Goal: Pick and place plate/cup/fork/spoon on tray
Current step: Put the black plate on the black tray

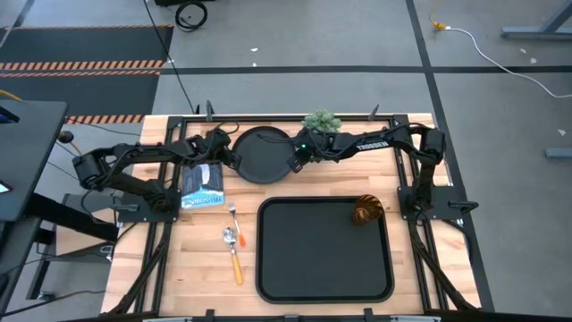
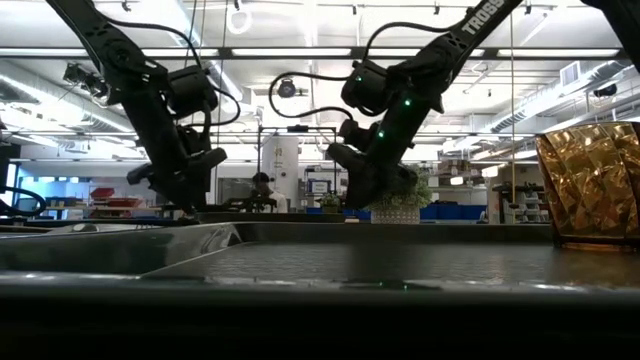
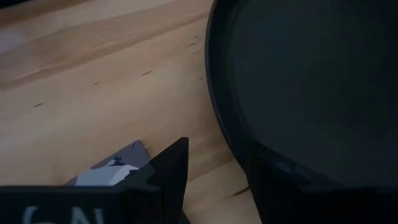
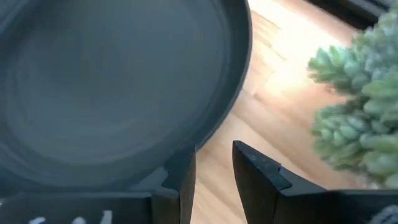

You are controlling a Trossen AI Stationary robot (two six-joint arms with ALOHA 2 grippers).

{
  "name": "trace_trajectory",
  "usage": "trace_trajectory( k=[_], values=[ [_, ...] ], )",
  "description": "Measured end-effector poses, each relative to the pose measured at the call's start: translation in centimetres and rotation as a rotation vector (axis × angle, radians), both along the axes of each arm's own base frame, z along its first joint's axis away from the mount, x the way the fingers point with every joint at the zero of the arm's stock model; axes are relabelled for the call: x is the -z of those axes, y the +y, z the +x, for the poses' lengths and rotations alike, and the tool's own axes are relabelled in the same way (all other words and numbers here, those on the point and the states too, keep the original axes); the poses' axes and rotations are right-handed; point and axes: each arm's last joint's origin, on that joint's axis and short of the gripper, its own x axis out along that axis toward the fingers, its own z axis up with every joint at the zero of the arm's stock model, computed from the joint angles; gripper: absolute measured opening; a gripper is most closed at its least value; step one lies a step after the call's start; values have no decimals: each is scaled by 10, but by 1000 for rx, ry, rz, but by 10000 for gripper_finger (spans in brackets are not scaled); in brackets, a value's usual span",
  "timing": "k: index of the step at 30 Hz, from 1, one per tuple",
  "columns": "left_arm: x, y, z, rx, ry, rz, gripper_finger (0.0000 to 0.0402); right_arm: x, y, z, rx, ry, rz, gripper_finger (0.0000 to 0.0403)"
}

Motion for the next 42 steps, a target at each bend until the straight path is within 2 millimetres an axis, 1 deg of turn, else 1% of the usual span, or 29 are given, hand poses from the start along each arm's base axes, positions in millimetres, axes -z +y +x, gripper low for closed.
trace_trajectory(
  k=[4, 9, 17, 20, 25, 30, 34, 37, 42],
  values=[
    [0, 0, 0, -4, -2, -1, 162, 3, -1, -2, 68, -38, 44, 112],
    [0, 0, 0, -9, -5, -4, 162, 5, -2, 0, 102, -85, 88, 112],
    [0, 1, 1, -10, -17, 3, 162, 4, -2, 2, 190, -156, 129, 114],
    [0, 1, 1, -10, -16, 2, 161, 4, 1, 4, 195, -161, 136, 114],
    [0, -1, 1, 5, -20, -15, 146, 4, 14, 7, 200, -147, 107, 113],
    [0, -4, 3, 20, -16, -16, 133, 4, 17, 7, 209, -140, 97, 113],
    [1, -5, 3, 26, -9, -17, 126, 13, 16, 8, 225, -117, 104, 113],
    [1, -4, 3, 23, -4, -10, 124, 23, 15, 12, 232, -128, 105, 113],
    [1, -5, 2, 28, 8, -10, 123, 32, 13, 20, 215, -182, 112, 113]
  ],
)
